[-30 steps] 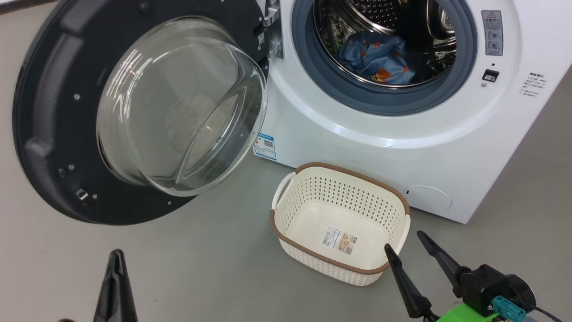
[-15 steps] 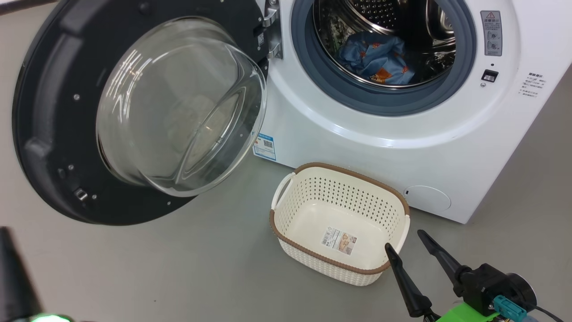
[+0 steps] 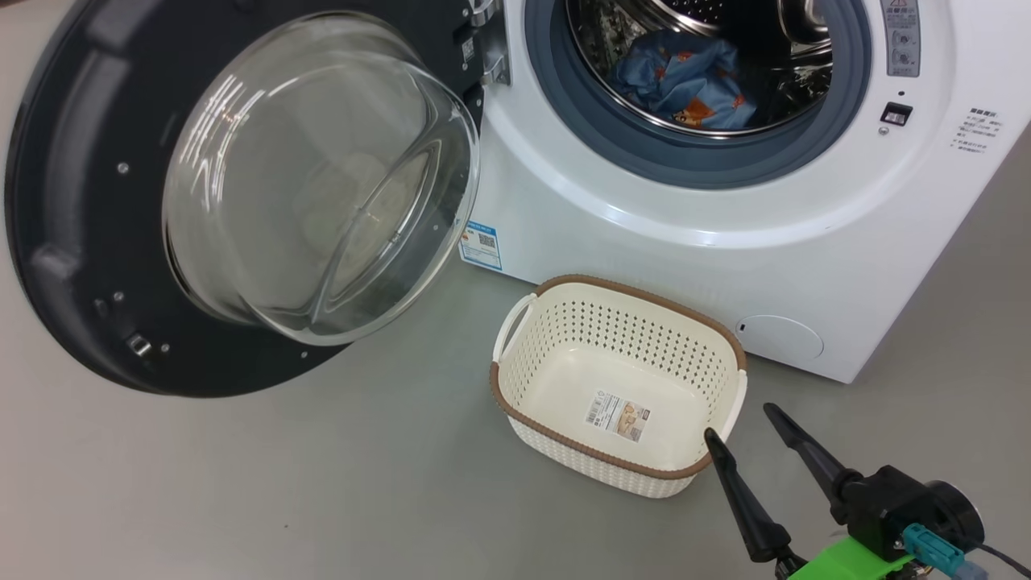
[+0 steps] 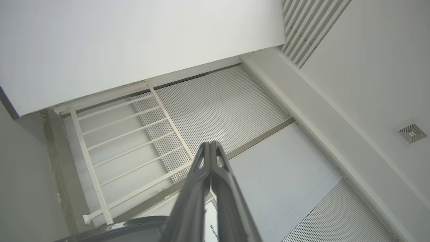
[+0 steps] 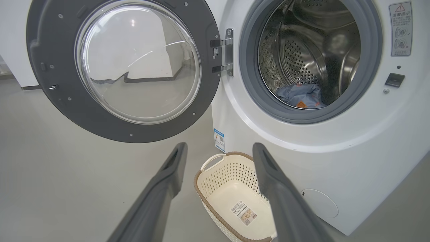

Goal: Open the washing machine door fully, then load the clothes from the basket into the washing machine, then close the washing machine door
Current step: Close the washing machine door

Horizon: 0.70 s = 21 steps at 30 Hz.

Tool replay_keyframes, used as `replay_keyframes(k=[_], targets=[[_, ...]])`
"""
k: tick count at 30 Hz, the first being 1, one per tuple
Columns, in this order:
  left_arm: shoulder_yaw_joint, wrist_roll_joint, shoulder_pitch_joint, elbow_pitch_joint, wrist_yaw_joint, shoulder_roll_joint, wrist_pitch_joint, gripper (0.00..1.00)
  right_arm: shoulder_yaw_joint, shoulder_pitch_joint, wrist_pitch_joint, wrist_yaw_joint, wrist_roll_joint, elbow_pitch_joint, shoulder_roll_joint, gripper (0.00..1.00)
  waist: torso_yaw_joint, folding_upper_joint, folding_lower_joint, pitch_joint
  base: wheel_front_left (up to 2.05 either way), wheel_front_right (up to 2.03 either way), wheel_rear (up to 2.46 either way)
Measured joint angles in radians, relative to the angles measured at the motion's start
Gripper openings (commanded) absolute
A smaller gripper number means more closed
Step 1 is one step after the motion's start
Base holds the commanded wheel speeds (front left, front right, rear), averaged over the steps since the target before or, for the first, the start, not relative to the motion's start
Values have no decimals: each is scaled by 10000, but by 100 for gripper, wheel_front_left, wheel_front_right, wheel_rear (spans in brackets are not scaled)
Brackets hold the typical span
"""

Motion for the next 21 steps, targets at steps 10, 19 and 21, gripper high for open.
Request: replay_keyframes(k=[10,19,21], targets=[[-155,-1062,-2000,4368,589,1220,1283,0,-104,-26,263,0,-2,-395,-232,100,-17,0,0,349,0,0,0],[-1034,-949,-2782,6784,940,1574,2105,0,82,-205,614,0,0,-742,-510,100,-281,0,0,682,0,0,0],[-1300,-805,-2878,7030,940,1645,2332,0,109,-243,706,0,19,-819,-581,100,-362,0,0,785,0,0,0]])
